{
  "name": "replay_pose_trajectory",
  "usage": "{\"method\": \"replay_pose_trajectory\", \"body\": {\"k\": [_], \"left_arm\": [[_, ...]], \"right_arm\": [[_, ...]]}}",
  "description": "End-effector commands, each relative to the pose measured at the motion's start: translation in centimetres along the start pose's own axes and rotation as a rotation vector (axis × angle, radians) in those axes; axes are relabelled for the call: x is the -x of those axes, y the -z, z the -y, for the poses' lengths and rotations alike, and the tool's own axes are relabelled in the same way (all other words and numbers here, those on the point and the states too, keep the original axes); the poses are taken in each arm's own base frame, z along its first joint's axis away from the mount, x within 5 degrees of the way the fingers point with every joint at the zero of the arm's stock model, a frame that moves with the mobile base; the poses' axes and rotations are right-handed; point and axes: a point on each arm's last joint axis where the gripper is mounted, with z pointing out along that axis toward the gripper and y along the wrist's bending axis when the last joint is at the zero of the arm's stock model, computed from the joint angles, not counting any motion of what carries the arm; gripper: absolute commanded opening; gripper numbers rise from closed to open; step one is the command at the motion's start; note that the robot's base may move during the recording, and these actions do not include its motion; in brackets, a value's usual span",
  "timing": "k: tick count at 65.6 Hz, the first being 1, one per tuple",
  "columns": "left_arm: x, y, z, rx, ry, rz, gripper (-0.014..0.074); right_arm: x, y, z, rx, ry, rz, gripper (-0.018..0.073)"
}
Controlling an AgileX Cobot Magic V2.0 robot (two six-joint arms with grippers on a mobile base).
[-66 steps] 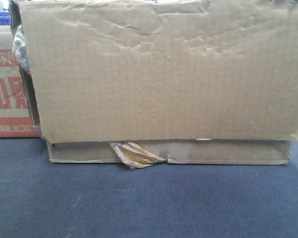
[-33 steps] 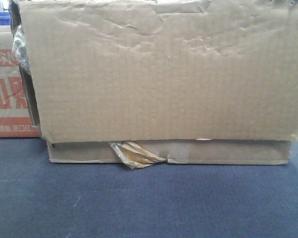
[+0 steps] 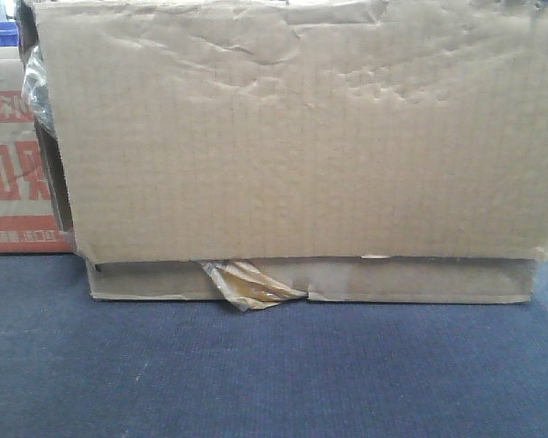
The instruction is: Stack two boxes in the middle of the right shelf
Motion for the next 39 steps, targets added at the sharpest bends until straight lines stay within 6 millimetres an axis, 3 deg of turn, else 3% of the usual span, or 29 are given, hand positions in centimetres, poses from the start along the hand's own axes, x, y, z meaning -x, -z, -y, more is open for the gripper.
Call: {"method": "replay_pose_trajectory", "body": {"k": [1, 6, 10, 22, 28, 31, 39], "left_arm": [[1.2, 0.1, -0.1, 0.011, 0.046, 0.123, -0.0111], [1.7, 0.2, -0.1, 0.012, 0.048, 0.174, -0.0111], [2.5, 0.2, -0.1, 0.011, 0.050, 0.198, -0.0111], [8.9, 1.5, 0.3, -0.008, 0.042, 0.257, -0.0111], [12.4, 1.8, 0.6, -0.012, 0.011, 0.171, -0.0111], [14.3, 1.7, 0.6, -0.008, -0.010, 0.120, -0.0111], [16.8, 0.5, 0.6, 0.007, -0.046, -0.023, -0.0099]], "right_arm": [[0.9, 0.1, 0.2, -0.019, 0.005, 0.100, -0.0153], [1.4, 0.1, 0.2, -0.024, 0.005, 0.136, -0.0153], [2.8, 0.3, 0.2, -0.023, 0.004, 0.168, -0.0153], [10.7, 2.7, 0.3, -0.011, 0.006, 0.301, -0.0153], [14.8, 4.0, 0.3, 0.000, 0.009, 0.319, -0.0153], [16.7, 4.1, 0.2, 0.009, 0.012, 0.283, -0.0153], [19.8, 3.1, 0.2, 0.022, 0.015, 0.200, -0.0114]]}}
